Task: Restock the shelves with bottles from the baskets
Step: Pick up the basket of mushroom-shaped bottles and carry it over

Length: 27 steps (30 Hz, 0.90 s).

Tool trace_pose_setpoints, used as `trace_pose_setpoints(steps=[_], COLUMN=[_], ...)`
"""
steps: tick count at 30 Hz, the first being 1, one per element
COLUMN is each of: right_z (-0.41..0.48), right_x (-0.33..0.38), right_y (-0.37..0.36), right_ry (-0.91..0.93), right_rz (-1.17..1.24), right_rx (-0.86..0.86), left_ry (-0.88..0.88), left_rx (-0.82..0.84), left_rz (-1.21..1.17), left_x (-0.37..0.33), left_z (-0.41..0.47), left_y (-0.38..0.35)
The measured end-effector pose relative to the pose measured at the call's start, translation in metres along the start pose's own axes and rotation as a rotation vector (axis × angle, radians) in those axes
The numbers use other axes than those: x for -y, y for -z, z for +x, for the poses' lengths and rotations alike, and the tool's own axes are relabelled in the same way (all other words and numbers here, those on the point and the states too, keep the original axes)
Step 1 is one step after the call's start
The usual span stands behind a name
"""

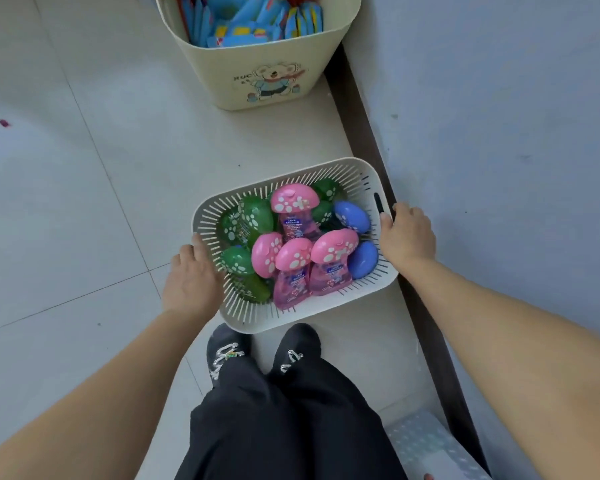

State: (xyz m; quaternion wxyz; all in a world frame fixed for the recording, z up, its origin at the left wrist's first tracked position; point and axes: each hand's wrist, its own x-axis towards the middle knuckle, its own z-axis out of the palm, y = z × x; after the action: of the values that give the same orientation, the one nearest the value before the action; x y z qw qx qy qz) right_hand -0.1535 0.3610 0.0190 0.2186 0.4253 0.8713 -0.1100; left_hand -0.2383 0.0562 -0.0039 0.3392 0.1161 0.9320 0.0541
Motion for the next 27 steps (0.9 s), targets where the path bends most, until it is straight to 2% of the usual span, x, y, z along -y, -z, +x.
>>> trace_pose_setpoints(steps=[5,9,15,22,27], right_z=[0.037,0.046,0.048,0.013,-0.027], right_x=[-0.001,-0.007,-0.002,-0.012,-0.015], right_y=[-0.044,-0.060,-0.057,-0.053,-0.020], right_ry=[-0.131,-0.245,-0.299,-0.312,-0.317], right_rz=[0.245,0.470,0.550,0.520,0.553], right_rx=[0.002,0.051,0.102,0.126,0.102], left_ry=[0.200,0.244,0.414,0.404,0.367], left_rx=[0.005,-0.030,-0.051,-0.168,-0.243], left_rz=[-0.217,-0.429,-0.779,-0.735,-0.681], left_x=[0.011,0.018,0.013,0.004,0.004], left_z=[0.017,0.022,0.031,0.011,-0.021], left_y=[-0.040,-0.058,-0.062,-0.030,0.015])
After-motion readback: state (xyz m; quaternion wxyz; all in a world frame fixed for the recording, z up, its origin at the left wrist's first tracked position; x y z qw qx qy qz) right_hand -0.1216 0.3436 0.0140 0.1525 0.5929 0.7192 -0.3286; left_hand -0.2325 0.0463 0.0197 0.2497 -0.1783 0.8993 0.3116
